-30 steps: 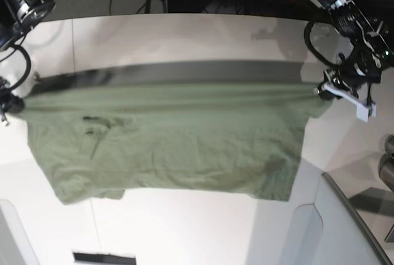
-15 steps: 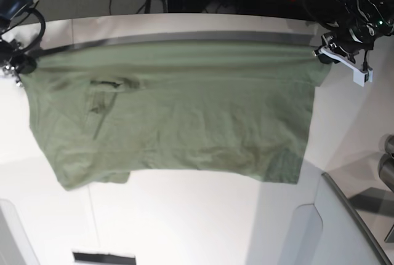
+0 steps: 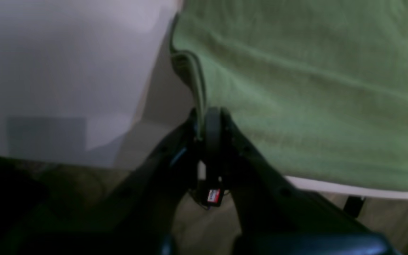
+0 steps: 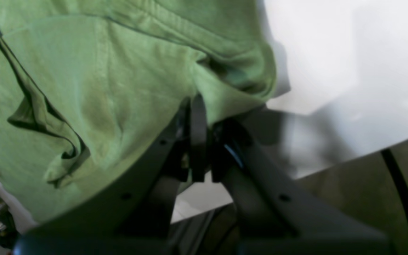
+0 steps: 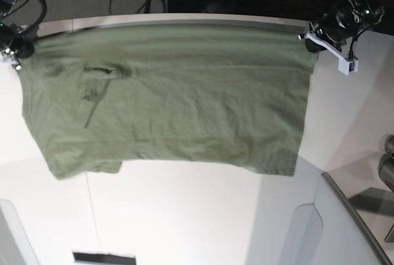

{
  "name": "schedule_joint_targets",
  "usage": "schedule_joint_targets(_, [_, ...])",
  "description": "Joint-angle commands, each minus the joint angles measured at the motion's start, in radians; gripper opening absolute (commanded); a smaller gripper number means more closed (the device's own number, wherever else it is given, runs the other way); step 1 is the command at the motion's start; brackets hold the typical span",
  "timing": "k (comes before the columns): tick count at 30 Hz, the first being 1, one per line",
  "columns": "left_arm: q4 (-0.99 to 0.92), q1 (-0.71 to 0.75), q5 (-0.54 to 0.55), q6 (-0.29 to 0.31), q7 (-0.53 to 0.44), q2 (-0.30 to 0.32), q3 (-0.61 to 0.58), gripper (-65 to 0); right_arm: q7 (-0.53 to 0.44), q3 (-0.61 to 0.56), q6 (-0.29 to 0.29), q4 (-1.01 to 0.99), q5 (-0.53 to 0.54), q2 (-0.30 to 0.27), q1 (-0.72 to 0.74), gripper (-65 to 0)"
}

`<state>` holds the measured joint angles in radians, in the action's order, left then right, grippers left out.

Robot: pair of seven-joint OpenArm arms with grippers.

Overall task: Layout the t-shirt on the table in an organized manner, then fold the t-shirt properly
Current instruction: 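Lift the shoulder edge with both grippers and pull it toward the robot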

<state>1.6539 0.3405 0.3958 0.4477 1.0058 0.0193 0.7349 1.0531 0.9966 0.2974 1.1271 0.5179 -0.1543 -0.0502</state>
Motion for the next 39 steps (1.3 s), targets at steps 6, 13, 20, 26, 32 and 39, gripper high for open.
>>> schedule_joint_targets(6, [0.016,-0.001,0.004,-0.003,-0.020,0.015,0.012,-65.0,-0.024,0.000,0.001,0.020,0.000,-0.017,-0.021,-65.0])
schedule_joint_targets(13, [0.016,0.001,0.002,-0.003,-0.020,0.017,0.010,-65.0,-0.024,0.003,0.001,0.020,0.000,-0.017,-0.026,-65.0])
schedule_joint_targets(20, [0.016,0.024,0.002,-0.005,-0.021,0.017,0.012,-65.0,-0.023,-0.003,0.001,0.049,0.000,-0.017,-0.043,-65.0])
schedule_joint_targets(26, [0.015,0.024,0.002,-0.005,-0.021,0.017,0.008,-65.0,-0.017,-0.005,0.001,0.078,0.000,0.003,-0.041,-65.0])
schedule_joint_targets(32, [0.015,0.025,0.002,-0.005,-0.021,0.017,0.010,-65.0,-0.018,-0.005,-0.002,0.070,0.000,0.003,-0.041,-64.8])
schedule_joint_targets(39, [0.015,0.029,0.002,-0.005,-0.021,0.017,0.012,-56.1,-0.015,0.001,-0.005,0.077,0.000,0.003,-0.040,-55.8])
